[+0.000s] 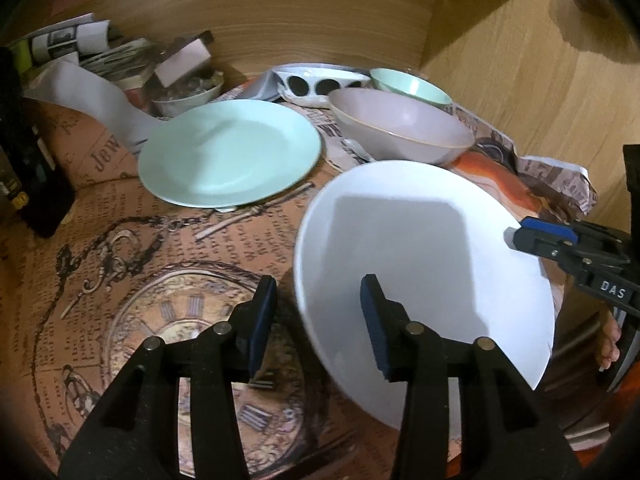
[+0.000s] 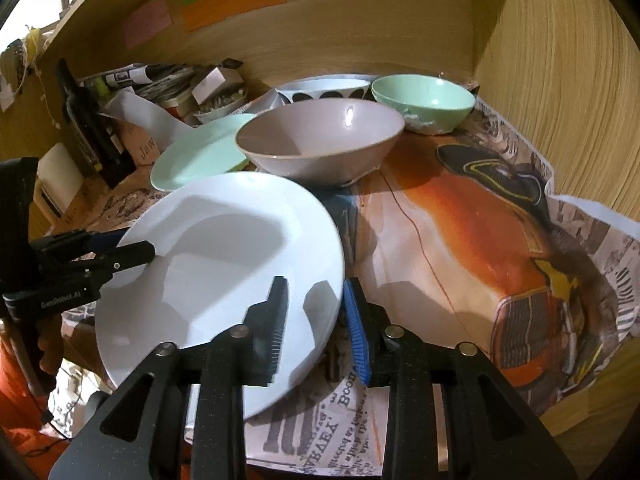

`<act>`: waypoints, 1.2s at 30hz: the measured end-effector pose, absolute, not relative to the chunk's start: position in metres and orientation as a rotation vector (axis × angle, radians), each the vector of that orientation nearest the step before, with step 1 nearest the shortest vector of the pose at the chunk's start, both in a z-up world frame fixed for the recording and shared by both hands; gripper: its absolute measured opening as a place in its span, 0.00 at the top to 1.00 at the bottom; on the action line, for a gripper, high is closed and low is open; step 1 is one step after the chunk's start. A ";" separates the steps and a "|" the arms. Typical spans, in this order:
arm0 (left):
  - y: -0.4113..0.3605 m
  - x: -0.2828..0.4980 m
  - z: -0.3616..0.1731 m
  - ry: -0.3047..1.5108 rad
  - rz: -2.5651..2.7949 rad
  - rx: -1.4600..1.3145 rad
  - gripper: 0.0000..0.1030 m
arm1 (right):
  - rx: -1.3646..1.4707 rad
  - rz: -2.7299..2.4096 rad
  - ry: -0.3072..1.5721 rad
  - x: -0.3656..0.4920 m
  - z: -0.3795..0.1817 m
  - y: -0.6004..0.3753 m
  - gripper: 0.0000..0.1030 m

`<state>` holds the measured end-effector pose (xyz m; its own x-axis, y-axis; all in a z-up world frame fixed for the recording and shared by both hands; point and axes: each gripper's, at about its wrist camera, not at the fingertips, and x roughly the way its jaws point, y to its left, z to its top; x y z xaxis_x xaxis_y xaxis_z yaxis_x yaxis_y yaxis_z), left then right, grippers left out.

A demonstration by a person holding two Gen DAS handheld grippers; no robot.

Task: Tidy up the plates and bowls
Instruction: 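Lift the white plate with the left gripper and lay it onto the dark plate, then open the left gripper and close it on the mint-green plate rim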

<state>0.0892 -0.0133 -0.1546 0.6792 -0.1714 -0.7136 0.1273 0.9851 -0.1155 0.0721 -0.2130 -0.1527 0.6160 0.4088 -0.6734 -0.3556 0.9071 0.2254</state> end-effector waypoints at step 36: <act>0.121 0.172 -0.134 0.799 0.074 -0.214 0.28 | -0.063 0.681 0.806 0.230 -0.093 -0.111 0.57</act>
